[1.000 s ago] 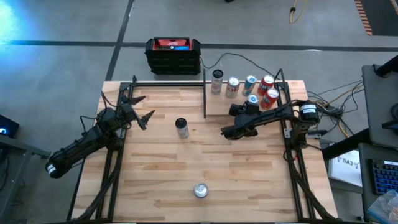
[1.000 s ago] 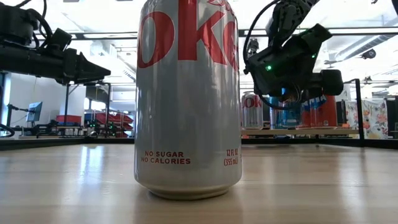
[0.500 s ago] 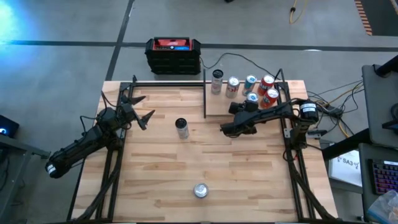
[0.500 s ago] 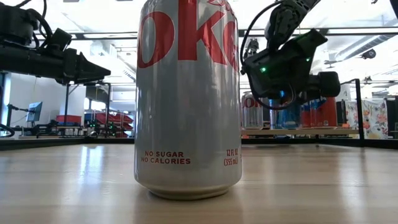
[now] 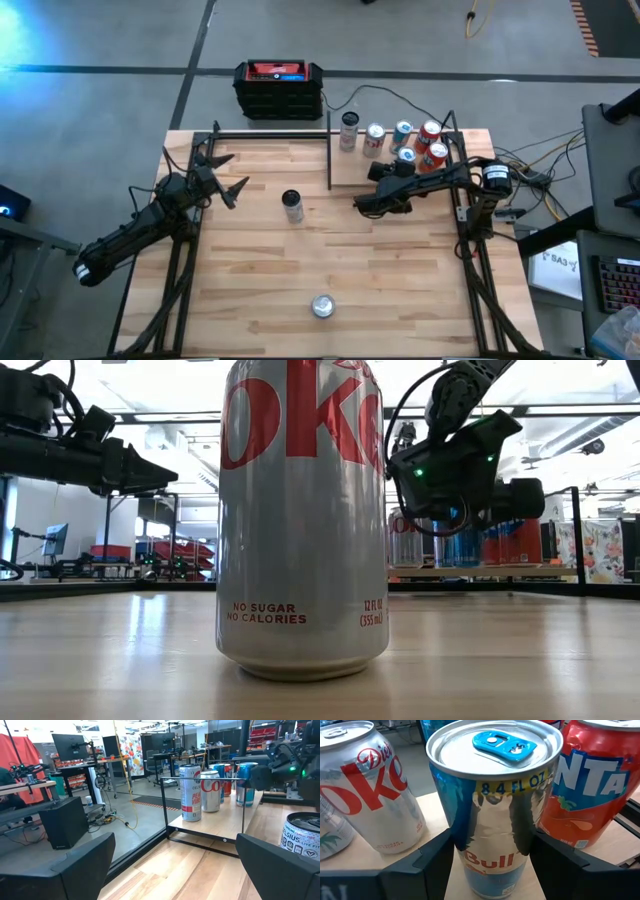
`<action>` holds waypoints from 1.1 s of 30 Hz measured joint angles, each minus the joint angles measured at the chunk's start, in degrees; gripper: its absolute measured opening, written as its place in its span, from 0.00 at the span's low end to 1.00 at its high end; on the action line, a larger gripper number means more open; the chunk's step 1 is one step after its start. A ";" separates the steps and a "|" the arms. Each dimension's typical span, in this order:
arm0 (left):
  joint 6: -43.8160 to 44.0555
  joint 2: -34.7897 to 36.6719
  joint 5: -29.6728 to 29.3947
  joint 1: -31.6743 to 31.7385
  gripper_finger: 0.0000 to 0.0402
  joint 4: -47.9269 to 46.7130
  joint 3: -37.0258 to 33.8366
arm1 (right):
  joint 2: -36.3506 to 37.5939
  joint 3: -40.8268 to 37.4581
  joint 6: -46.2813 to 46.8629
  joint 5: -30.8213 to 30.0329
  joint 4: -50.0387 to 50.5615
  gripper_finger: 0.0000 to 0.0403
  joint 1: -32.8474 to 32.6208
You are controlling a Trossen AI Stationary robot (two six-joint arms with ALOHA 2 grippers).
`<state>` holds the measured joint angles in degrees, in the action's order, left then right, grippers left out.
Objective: Place canned beverage on shelf
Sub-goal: Put the blue soda can on the shelf aligned with the other blue soda can
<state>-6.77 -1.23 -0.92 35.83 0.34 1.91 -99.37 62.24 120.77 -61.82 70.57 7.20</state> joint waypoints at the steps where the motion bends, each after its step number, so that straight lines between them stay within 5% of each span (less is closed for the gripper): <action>1: -0.01 0.00 0.00 0.00 0.99 0.00 0.00 | 0.00 0.00 -0.23 -0.12 -0.62 0.57 0.20; 19: 0.01 0.00 0.01 0.00 0.99 0.00 0.00 | 0.04 2.20 -15.24 1.06 -5.08 0.57 1.36; 33: -0.01 0.00 0.01 -0.01 0.99 -0.01 -0.01 | 0.70 2.25 -14.52 4.33 -3.31 0.57 1.58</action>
<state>-6.78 -1.24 -0.91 35.83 0.33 1.90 -98.68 64.49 106.26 -57.49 67.26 8.78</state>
